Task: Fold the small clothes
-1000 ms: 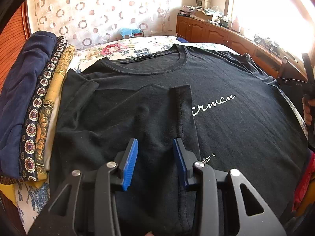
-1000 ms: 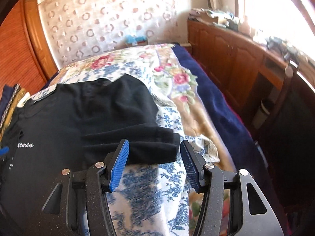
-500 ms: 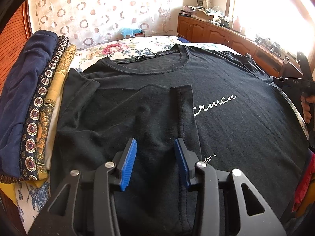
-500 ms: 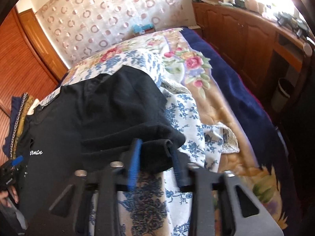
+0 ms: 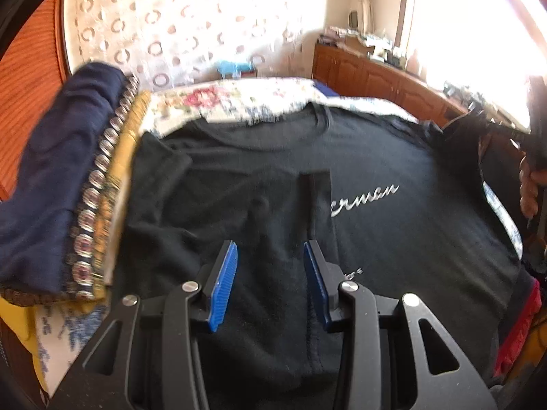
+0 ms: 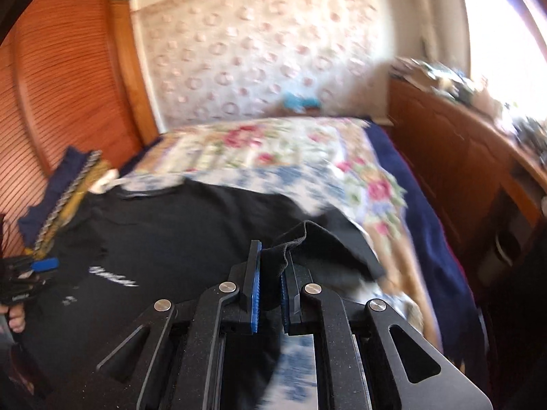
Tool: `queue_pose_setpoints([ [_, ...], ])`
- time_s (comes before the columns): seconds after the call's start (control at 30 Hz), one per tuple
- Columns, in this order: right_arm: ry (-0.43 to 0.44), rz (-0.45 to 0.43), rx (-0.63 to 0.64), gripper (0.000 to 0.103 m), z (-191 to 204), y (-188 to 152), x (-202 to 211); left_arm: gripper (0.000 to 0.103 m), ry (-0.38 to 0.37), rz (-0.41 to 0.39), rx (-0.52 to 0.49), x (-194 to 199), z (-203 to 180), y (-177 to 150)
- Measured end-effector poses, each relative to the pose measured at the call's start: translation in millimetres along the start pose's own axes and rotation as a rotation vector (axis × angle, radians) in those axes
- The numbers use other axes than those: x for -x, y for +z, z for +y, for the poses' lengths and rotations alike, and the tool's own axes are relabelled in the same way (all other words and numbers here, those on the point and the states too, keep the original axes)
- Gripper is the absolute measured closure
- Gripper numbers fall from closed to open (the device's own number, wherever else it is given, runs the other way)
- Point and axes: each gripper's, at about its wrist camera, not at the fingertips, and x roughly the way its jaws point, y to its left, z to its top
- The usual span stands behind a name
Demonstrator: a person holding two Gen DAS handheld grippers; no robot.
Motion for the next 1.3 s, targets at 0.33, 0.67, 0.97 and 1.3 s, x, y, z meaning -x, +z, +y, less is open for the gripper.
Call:
queue_pose_setpoints([
  [0.33, 0.103, 0.094, 0.140, 0.060, 76.2, -34.1, -16.7, 0.064, -0.008, -0.086, 0.012, 42.8, -9.1, 3.5],
  [0.67, -0.021, 0.109, 0.045, 0.060, 20.7, -45.6, 3.6, 0.064, -0.013, -0.133, 0.007, 60.5, -23.7, 2.7],
  [0.97, -0.067, 0.211, -0.071, 0.060, -27.3, -51.9, -29.2, 0.064, -0.021, -0.126, -0.002, 63.1, -29.8, 0.6],
  [1.3, -0.017, 0.234, 0.016, 0.101, -9.1, -47.7, -48.4, 0.064, 0.001, -0.127, 0.021, 66.8, -21.6, -3.4],
])
